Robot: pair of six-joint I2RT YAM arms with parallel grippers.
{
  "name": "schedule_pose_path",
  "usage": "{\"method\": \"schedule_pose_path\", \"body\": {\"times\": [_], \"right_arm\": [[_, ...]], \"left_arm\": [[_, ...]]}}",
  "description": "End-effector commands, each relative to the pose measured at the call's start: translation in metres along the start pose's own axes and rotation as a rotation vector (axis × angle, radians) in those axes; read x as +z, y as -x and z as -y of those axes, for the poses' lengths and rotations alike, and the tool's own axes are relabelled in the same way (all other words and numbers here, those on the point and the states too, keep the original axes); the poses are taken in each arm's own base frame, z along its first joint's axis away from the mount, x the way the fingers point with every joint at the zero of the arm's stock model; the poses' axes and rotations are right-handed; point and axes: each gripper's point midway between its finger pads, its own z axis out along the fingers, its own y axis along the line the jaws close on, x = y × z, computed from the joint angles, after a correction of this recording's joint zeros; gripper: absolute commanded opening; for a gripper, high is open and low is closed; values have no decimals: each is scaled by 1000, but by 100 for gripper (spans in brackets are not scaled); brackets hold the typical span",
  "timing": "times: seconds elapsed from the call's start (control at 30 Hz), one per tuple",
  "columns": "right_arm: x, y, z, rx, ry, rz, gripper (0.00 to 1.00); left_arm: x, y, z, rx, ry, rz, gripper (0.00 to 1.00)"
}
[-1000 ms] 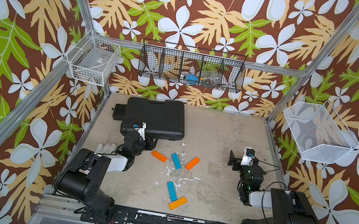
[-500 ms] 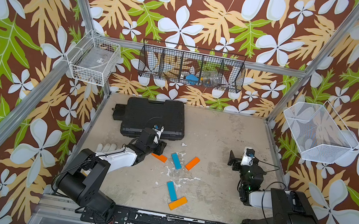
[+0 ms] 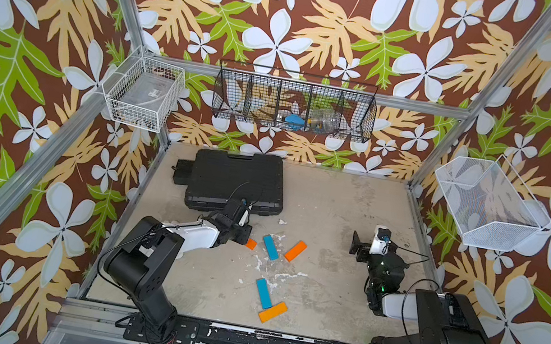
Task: Assemble the number 7 with building blocks
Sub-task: Adjust the building block at the center of the board.
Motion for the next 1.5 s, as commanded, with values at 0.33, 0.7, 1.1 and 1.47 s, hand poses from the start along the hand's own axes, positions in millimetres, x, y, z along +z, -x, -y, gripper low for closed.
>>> {"method": "schedule_pose_path", "body": {"times": [0.33, 0.7, 1.1, 1.47], "right_arm": [[-29, 38, 35, -10, -382, 67, 100], [-37, 103, -211, 207, 697, -82, 80], [-62, 12, -348, 272, 1251, -429, 36], [-78, -49, -402, 180, 1240, -687, 38]], "left_arm": [[-11, -10, -9, -15, 56, 5, 53], [-24, 1, -2, -41, 8, 85, 56], [-25, 2, -7, -76, 27, 113, 53], [-18, -2, -58, -256, 183, 90, 53]]}}
